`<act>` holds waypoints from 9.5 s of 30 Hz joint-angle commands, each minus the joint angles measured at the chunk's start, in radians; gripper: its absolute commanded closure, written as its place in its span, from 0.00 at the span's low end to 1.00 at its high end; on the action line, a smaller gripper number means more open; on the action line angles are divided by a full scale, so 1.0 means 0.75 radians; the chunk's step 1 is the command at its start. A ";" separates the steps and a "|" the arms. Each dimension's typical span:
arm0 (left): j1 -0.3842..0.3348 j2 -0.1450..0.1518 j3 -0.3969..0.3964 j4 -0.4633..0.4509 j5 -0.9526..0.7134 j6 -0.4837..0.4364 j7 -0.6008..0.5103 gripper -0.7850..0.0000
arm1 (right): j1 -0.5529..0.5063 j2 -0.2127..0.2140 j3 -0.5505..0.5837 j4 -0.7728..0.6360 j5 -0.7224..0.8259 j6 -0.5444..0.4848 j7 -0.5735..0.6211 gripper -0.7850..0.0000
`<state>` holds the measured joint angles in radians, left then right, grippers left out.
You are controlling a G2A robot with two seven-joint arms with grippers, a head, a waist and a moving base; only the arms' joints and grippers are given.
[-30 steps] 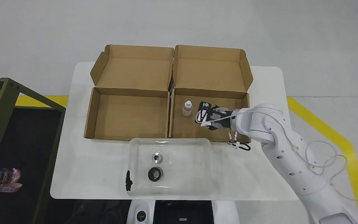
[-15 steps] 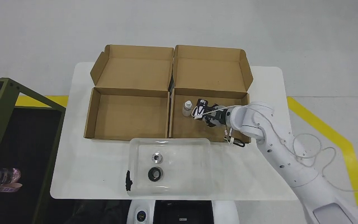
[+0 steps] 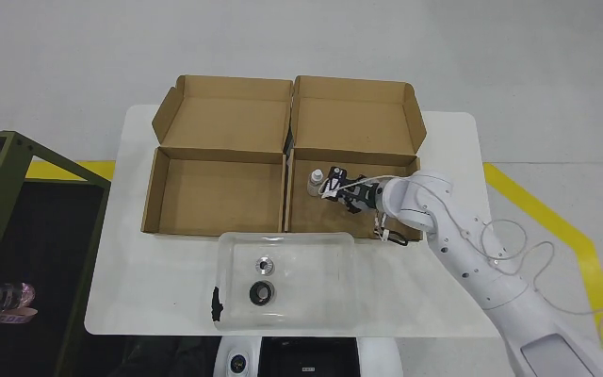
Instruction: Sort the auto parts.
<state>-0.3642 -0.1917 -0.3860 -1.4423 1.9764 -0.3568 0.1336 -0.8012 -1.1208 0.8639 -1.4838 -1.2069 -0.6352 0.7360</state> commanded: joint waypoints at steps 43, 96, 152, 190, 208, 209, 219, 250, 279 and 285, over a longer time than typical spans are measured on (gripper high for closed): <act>0.000 0.000 0.000 0.000 0.000 0.000 0.000 0.00 | -0.426 0.075 0.069 -0.766 -0.072 -0.179 -0.194 0.38; 0.000 0.000 0.000 0.000 0.000 0.000 0.000 0.00 | -0.171 -0.103 -0.351 -0.296 -0.196 -0.056 -0.256 0.53; 0.000 0.000 0.000 0.000 0.000 0.000 0.000 0.00 | -0.289 -0.112 -0.133 -0.583 -0.212 -0.095 -0.497 1.00; 0.000 0.000 0.000 0.000 0.000 0.000 0.000 0.00 | -0.057 -0.207 -0.178 -0.263 -0.150 0.115 -0.570 1.00; 0.000 0.000 0.000 0.000 0.000 0.000 0.000 0.00 | 0.163 -0.328 -0.304 0.071 -0.055 0.223 -0.453 1.00; 0.000 0.000 0.000 0.000 0.000 0.000 0.000 0.00 | 0.173 -0.336 -0.312 0.089 -0.049 0.229 -0.447 1.00; 0.000 0.000 0.000 0.000 0.000 0.000 0.000 0.00 | 0.263 -0.407 -0.380 0.263 -0.049 0.274 -0.397 0.96; 0.000 0.000 0.000 0.000 0.000 0.000 0.000 0.00 | 0.347 -0.542 -0.433 0.510 -0.138 0.263 -0.398 0.08; 0.000 0.000 0.000 0.000 0.000 0.000 0.000 0.00 | -0.122 -0.387 -0.183 -0.315 -0.190 -0.079 -0.235 0.05; 0.000 0.000 0.000 0.000 0.000 0.000 0.000 0.00 | -0.226 -0.360 -0.165 -0.413 -0.216 -0.127 -0.209 0.05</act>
<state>-0.3642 -0.1916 -0.3860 -1.4423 1.9764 -0.3568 0.1336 -0.9622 -1.3932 0.7378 -1.7881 -1.3665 -0.7246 0.5783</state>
